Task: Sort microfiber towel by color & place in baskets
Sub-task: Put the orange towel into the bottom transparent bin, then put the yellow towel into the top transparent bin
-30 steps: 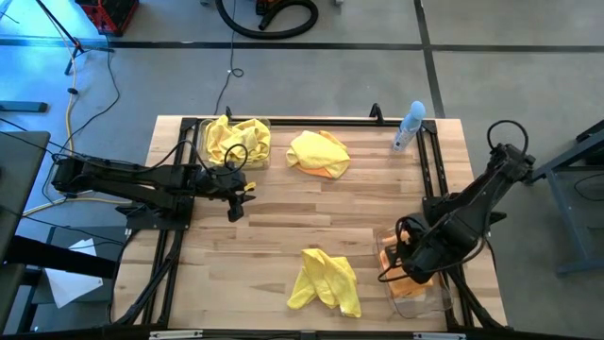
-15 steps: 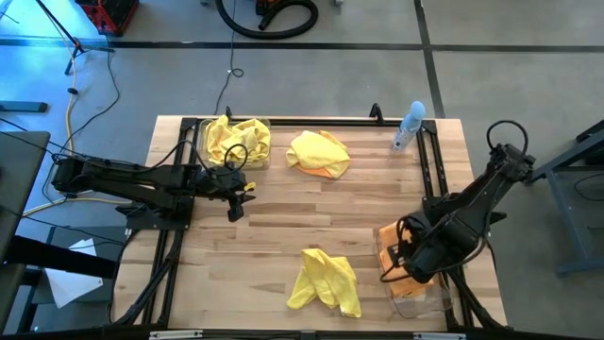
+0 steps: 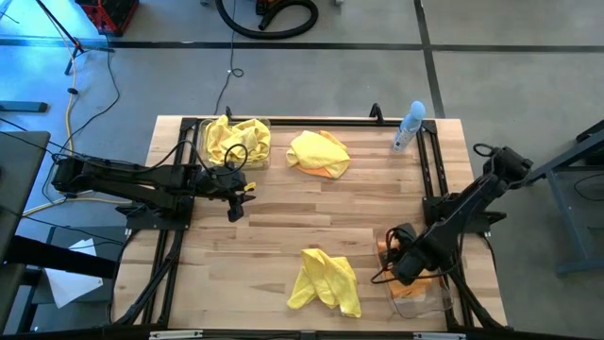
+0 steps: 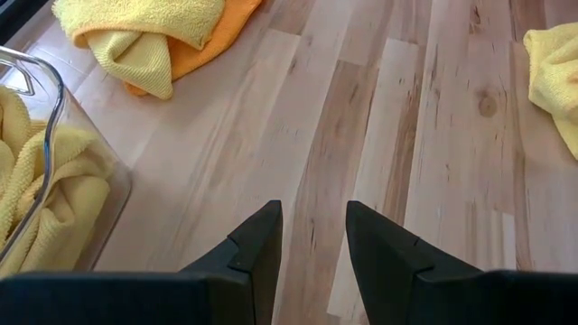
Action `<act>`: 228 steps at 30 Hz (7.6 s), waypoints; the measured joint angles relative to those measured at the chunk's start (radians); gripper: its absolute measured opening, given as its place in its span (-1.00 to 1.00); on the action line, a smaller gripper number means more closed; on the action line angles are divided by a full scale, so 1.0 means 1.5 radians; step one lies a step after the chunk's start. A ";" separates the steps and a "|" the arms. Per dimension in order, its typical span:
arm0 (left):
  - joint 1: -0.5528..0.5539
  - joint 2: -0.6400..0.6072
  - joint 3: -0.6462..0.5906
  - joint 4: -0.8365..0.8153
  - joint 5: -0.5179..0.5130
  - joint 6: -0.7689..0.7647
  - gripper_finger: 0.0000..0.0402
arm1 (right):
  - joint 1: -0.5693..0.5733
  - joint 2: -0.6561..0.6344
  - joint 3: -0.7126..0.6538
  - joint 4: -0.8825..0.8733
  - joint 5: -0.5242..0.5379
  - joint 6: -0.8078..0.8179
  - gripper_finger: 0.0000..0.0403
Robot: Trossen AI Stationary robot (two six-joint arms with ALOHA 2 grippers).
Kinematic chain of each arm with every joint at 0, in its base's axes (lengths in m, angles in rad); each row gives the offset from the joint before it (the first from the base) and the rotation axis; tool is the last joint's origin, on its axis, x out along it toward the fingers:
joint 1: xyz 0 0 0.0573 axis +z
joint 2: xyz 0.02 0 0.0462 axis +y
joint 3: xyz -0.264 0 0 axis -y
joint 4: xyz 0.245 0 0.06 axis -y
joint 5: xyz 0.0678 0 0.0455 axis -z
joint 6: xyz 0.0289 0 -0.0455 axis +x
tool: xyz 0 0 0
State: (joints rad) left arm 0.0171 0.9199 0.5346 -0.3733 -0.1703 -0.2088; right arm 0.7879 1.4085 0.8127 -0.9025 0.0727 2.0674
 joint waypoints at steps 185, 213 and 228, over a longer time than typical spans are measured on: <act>0.224 0.697 0.544 -0.033 -0.086 0.396 -0.77 | -0.582 -0.223 -0.240 0.676 0.052 -1.175 -0.91; 0.178 0.753 0.544 0.056 -0.403 0.580 -0.22 | -0.582 -0.223 -0.239 0.671 0.052 -1.200 -0.91; 0.177 0.739 0.576 0.049 -0.239 0.506 -0.37 | -0.582 -0.223 -0.239 0.664 0.052 -1.205 -0.91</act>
State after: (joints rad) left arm 0.2821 2.0281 1.3991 -0.3001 -0.5291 0.5504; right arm -0.0849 1.0744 0.4541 0.0933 0.1505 0.2604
